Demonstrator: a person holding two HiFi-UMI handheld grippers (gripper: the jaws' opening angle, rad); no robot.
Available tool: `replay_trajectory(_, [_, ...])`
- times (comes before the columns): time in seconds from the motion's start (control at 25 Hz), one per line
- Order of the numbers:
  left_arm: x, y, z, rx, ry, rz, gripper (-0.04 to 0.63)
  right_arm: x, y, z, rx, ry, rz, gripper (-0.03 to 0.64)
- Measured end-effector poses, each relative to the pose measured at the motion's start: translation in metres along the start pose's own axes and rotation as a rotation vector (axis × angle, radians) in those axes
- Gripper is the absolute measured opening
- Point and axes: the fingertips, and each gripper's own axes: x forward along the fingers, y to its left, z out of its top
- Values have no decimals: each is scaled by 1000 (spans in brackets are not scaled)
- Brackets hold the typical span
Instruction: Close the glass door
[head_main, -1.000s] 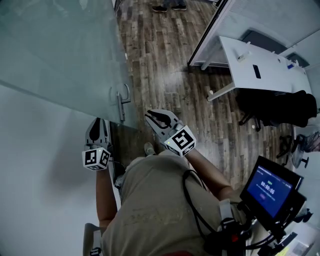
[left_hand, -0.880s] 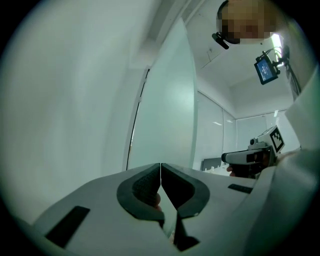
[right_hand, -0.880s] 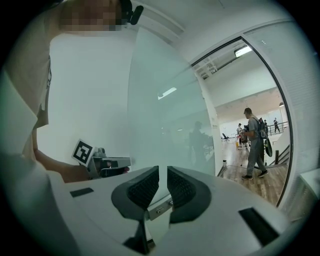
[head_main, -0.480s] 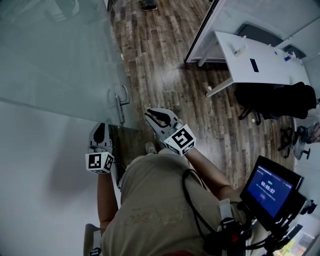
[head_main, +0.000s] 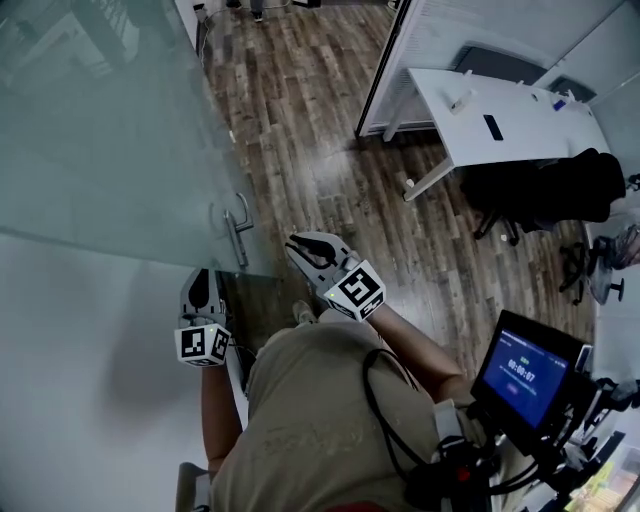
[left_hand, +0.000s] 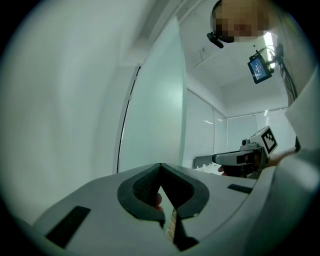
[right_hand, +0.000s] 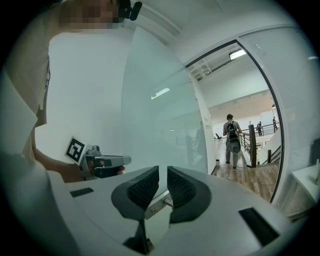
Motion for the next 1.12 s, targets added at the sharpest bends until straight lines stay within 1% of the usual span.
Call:
replay_trajectory(0.12, [3, -5, -3, -12, -4, -14, 15, -5, -3, -2, 3, -2, -16, 44])
replay_trajectory(0.36, [8, -12, -11, -2, 1, -50, 15, -10, -8, -10, 17, 3, -41, 44])
replay_trajectory(0.64, [14, -17, -23, -6, 0, -69, 15, -11, -18, -11, -1, -2, -61, 44])
replay_trajectory(0.8, [17, -26, -38, -9, 2, -65, 15, -20, -25, -19, -11, 3, -71, 44])
replay_trajectory(1.0, [23, -23, -41, -15, -20, -43, 15, -20, -34, -16, -26, 8, -96, 44])
replay_trajectory(1.12, [29, -47, -63, -14, -29, -37, 15, -44, -48, -35, -28, 3, -106, 44])
